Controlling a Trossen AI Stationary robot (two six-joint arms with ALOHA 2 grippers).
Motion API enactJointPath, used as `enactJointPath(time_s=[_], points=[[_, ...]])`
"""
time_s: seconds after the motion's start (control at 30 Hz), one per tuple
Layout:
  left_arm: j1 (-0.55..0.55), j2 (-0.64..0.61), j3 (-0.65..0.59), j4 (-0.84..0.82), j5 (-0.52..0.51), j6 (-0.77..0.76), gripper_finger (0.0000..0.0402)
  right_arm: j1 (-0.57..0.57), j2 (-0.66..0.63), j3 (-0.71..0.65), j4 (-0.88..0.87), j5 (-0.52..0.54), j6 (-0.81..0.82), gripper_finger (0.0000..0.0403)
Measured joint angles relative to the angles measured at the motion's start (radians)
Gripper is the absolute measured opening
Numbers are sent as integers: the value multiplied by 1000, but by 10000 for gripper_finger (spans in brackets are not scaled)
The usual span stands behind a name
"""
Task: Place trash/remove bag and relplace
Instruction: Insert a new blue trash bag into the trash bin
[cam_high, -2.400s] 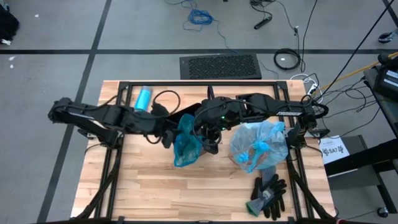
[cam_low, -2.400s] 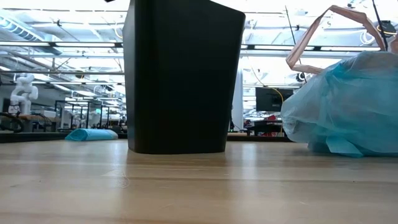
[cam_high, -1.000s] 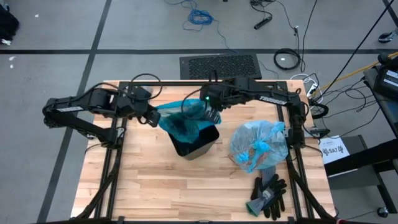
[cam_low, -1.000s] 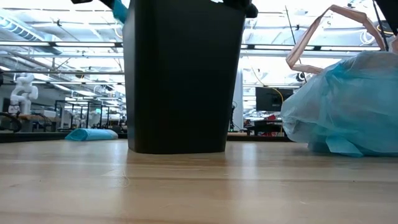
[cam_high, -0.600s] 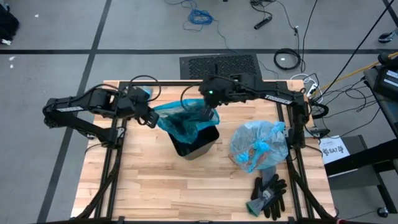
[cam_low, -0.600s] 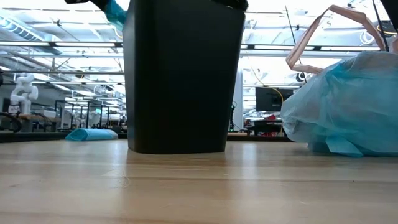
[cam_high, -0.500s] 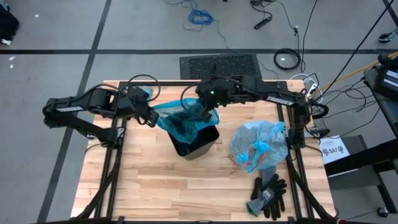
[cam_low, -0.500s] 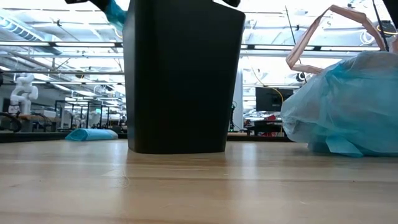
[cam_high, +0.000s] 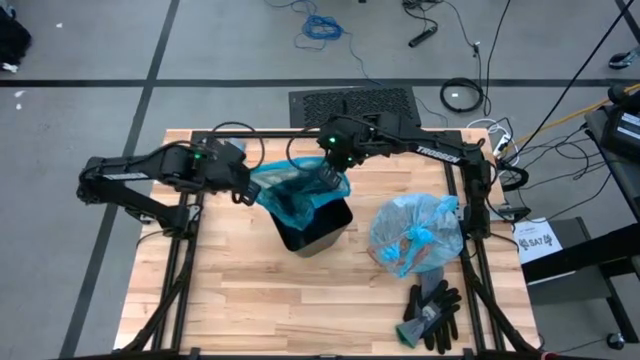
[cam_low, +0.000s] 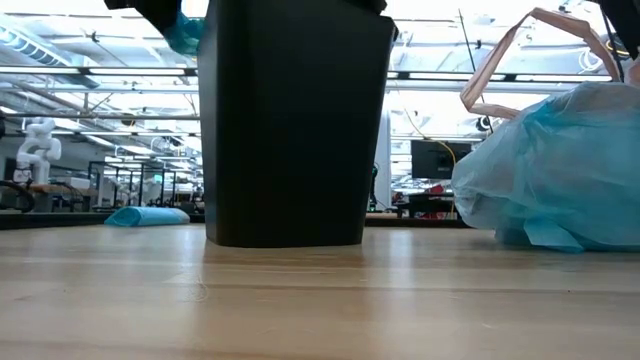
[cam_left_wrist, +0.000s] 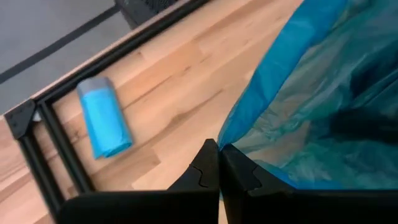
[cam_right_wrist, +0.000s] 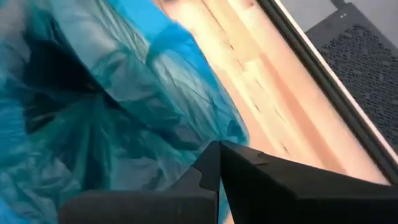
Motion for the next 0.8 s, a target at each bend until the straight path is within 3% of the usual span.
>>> enactJointPath(time_s=[0.47,0.7,0.8], points=[[-2,135,0,-43,117,19,0,7,68,0,-167,-1,95,0],[-6,131,-59,-40,272,25,0,10,72,1,-255,-88,108,0],[-21,127,-69,-22,304,25,0,26,66,0,-257,-78,108,0]])
